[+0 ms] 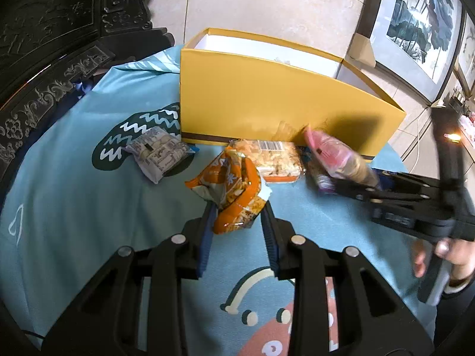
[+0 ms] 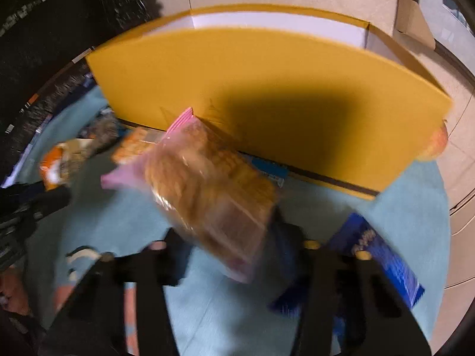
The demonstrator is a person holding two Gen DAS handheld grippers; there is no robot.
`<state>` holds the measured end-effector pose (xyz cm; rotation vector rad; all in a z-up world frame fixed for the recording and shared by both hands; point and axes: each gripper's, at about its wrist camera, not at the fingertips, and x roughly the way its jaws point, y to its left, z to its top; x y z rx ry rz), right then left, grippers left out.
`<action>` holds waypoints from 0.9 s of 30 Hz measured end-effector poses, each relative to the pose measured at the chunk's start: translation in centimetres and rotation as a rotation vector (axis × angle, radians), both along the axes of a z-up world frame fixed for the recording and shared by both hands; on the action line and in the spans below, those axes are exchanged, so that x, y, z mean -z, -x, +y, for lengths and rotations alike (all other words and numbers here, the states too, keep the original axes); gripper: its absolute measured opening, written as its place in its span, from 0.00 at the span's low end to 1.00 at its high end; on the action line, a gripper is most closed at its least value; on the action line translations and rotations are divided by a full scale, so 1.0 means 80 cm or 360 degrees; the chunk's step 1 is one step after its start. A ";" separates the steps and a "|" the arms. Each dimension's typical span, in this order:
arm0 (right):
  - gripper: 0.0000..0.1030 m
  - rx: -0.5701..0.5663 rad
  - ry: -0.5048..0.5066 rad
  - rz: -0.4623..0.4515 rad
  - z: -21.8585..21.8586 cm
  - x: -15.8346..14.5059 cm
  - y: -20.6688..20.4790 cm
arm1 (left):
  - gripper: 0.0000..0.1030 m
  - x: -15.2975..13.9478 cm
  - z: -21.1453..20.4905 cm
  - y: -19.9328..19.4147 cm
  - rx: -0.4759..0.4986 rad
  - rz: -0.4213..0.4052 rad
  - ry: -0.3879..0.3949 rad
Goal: Organize snacks
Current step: 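Grasp the pink cracker bag with the right tool while the left tool holds the orange packet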
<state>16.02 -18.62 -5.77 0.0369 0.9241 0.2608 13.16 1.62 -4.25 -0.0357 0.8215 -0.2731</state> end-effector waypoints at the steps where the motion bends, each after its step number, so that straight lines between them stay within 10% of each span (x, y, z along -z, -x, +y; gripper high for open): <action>1: 0.40 -0.0009 -0.0032 -0.0010 -0.002 -0.003 0.009 | 0.31 0.000 -0.001 0.000 0.0003 0.0001 -0.0002; 7: 0.38 -0.0016 -0.0107 0.0006 -0.003 -0.006 0.039 | 0.31 0.004 0.000 -0.002 -0.0003 0.0019 -0.0006; 14: 0.65 -0.0008 0.0108 -0.0042 0.024 -0.010 0.058 | 0.32 0.008 -0.001 -0.004 -0.0004 0.0038 -0.0015; 27: 0.76 -0.0355 0.0643 -0.0091 0.086 0.003 0.003 | 0.32 0.010 -0.004 -0.006 0.0014 0.0049 -0.0010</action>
